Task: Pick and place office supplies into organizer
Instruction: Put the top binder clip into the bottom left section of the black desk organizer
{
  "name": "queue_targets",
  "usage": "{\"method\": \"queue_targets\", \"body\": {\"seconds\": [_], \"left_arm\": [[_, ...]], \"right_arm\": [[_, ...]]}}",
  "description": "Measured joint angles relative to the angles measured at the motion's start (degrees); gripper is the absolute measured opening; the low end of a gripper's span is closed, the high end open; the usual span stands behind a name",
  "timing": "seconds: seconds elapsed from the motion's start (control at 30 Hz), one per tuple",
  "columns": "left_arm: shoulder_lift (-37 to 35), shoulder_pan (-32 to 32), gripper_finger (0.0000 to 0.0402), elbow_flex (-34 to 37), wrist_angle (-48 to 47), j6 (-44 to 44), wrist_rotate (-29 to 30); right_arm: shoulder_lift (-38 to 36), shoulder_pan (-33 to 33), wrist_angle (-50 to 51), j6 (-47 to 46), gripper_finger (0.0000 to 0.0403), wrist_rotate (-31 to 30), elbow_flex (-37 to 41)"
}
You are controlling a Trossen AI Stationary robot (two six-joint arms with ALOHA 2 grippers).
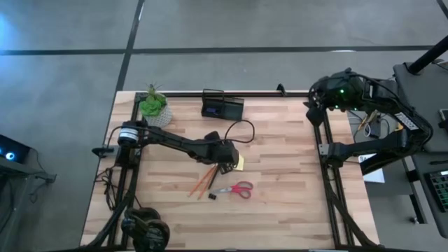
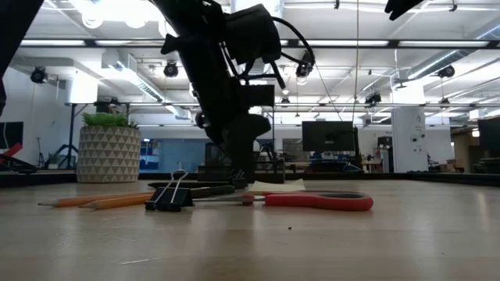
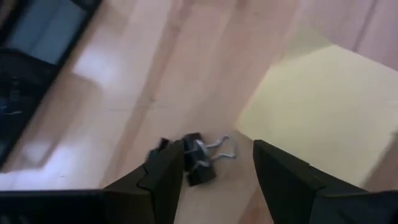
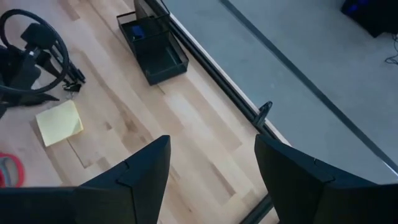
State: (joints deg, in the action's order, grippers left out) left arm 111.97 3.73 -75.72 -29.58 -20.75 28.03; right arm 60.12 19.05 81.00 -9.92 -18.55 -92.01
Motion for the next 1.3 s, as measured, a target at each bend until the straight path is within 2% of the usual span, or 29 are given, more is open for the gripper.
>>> {"method": "queue_targets", "body": {"seconds": [0.23, 0.6, 0.77, 1.03, 1.3], "left_arm": [[0.18, -0.37, 0.0169, 0.13, -1.45, 0.07, 0.00], [0.31, -1.06, 0.0066, 0.56, -1.29, 0.09, -0.72], [0.32, -1.44, 0.0035, 0.79, -0.93, 0.10, -0.74], [0.18, -3.09, 0.0004, 0.74, -0.92, 0.11, -0.50], [-3.62, -4.09, 0.0000, -2.28, -4.41, 1.17, -1.74]], "right_arm": [[0.28, 0.00, -1.45, 0.05, 0.0231, -0.11, 0.00], [0.91, -0.02, -2.07, 1.15, 0.0231, -0.28, 0.00], [1.09, -0.02, -2.07, 1.17, 0.0231, -0.92, 0.00], [1.05, 0.00, -2.09, 1.17, 0.0231, -1.15, 0.00], [1.09, 0.02, -2.38, 1.08, 0.0231, -3.60, 0.00]]}}
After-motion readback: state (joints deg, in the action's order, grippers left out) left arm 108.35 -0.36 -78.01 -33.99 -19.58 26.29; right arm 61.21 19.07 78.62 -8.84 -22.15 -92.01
